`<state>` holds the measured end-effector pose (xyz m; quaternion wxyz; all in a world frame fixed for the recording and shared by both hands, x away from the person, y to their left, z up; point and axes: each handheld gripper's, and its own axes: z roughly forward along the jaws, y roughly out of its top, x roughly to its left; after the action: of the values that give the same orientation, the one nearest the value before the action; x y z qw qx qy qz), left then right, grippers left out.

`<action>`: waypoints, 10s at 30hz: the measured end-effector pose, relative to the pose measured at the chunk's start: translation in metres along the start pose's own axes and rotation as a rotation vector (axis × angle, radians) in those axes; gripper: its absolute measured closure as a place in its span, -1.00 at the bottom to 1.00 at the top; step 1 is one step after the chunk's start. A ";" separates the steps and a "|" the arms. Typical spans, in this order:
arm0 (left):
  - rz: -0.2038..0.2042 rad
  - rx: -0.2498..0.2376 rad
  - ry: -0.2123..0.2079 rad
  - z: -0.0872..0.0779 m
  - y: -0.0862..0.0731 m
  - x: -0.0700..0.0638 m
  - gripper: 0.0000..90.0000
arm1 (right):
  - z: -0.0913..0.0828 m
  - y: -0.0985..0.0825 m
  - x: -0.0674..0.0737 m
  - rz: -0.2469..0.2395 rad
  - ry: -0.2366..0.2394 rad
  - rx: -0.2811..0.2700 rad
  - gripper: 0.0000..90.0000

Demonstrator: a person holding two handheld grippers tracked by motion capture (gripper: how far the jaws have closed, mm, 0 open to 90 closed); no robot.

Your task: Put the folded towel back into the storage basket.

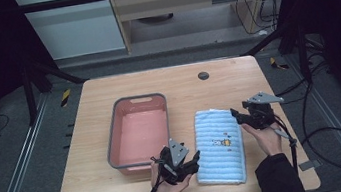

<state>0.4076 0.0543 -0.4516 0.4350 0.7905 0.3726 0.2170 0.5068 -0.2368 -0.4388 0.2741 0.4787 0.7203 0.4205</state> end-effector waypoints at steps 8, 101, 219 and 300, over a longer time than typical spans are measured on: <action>0.002 0.040 -0.010 0.008 -0.011 -0.004 -0.05 | 0.015 -0.006 0.005 -0.031 0.001 0.045 -0.02; -0.013 -0.027 -0.106 -0.021 0.012 -0.013 0.94 | -0.015 0.028 0.019 -0.002 0.036 -0.008 0.82; -0.142 -0.036 0.196 -0.116 -0.005 0.150 0.94 | 0.111 0.147 0.192 -0.156 0.206 -0.017 0.82; -0.136 -0.101 0.191 -0.114 -0.025 0.175 -0.28 | 0.000 0.033 0.067 -0.015 0.139 -0.074 -0.57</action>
<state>0.4309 0.2591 -0.4095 0.4505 0.7162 0.4535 0.2799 0.4959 -0.1693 -0.4091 0.2441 0.4328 0.7250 0.4770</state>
